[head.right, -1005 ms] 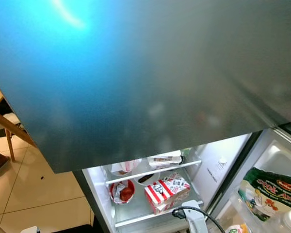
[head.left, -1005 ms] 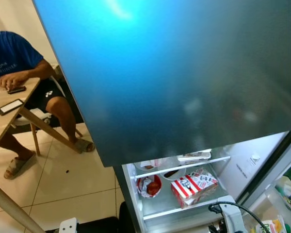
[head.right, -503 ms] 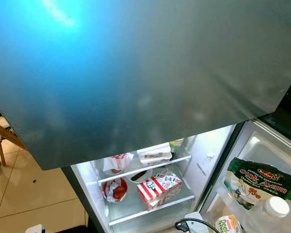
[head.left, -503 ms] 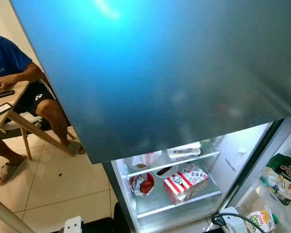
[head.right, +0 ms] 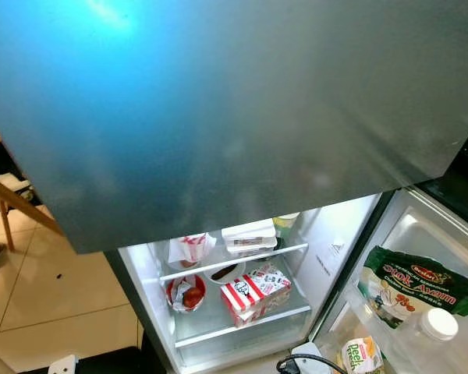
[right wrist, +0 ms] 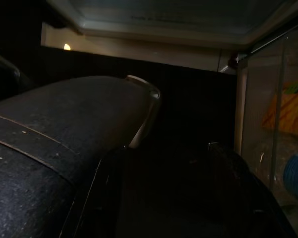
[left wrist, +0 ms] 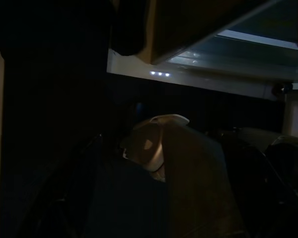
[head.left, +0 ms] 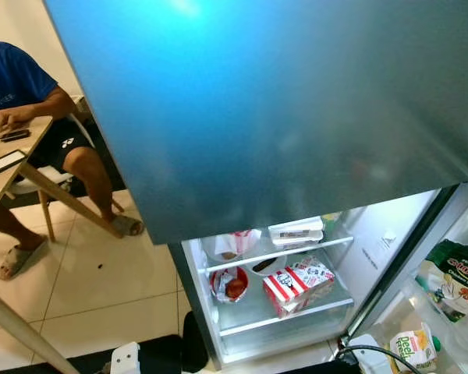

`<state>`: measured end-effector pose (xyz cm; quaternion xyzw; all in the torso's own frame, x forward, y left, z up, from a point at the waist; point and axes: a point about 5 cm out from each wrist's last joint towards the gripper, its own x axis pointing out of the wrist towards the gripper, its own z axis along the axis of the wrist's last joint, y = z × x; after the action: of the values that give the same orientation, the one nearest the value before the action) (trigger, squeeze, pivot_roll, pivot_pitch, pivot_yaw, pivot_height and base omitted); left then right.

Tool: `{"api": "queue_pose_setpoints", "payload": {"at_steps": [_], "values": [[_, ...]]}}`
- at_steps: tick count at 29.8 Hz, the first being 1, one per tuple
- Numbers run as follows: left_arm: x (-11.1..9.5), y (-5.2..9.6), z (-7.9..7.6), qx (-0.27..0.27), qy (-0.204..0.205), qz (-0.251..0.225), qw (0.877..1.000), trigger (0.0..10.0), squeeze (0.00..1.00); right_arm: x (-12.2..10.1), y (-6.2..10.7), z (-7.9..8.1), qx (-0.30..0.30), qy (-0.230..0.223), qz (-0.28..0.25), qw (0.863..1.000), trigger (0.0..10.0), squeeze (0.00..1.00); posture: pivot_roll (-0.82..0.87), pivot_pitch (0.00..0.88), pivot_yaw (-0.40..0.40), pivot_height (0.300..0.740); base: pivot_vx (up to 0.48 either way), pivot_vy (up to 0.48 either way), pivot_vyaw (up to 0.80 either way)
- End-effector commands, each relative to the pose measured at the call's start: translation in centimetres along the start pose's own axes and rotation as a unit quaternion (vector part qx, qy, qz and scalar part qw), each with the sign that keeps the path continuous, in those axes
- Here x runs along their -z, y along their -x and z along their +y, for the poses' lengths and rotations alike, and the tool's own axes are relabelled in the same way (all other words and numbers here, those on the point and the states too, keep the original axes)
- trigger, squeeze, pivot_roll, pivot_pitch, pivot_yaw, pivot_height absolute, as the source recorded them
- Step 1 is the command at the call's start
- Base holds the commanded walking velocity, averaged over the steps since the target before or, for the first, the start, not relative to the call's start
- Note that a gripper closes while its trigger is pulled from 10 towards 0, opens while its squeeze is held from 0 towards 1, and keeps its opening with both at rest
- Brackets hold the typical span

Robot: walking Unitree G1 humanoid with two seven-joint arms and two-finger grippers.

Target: Restocking fridge

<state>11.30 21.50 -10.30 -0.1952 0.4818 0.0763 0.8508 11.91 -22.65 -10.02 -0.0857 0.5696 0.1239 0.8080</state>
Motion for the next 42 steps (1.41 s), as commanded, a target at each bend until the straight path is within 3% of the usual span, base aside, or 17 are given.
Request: {"api": "queue_pose_setpoints", "payload": {"at_steps": [1, 5, 25, 34, 42], "values": [[0.64, 0.09, 0.02, -0.003, 0.001, 0.011, 1.000, 10.0, 0.00, -0.42, -0.04, -0.03, -0.001, 0.002, -0.004, 1.000, 10.0, 0.00, -0.05, 0.000, -0.016, 0.740, -0.480, 0.000, 0.00], [0.51, 0.14, 0.26, -0.010, 0.008, 0.006, 1.000, 10.0, 0.00, -0.38, -0.05, 0.02, -0.003, 0.003, -0.003, 1.000, 10.0, 0.00, -0.05, 0.000, -0.016, 0.740, -0.397, 0.000, 0.00], [0.68, 0.17, 0.26, -0.010, 0.006, 0.010, 1.000, 10.0, 0.00, -0.52, -0.06, 0.12, -0.013, 0.004, -0.004, 1.000, 10.0, 0.00, -0.05, 0.000, -0.011, 0.740, 0.000, 0.000, 0.00], [0.82, 0.13, 0.08, -0.004, 0.001, 0.014, 1.000, 10.0, 0.00, -0.55, -0.10, 0.26, -0.017, 0.006, -0.003, 1.000, 10.0, 0.00, -0.05, 0.000, -0.011, 0.740, -0.385, 0.000, 0.00], [0.82, 0.13, 0.04, -0.002, -0.005, 0.016, 1.000, 10.0, 0.00, -0.40, -0.08, 0.25, -0.016, 0.010, -0.001, 1.000, 10.0, 0.00, -0.06, 0.000, -0.009, 0.740, -0.060, 0.000, 0.00]]}}
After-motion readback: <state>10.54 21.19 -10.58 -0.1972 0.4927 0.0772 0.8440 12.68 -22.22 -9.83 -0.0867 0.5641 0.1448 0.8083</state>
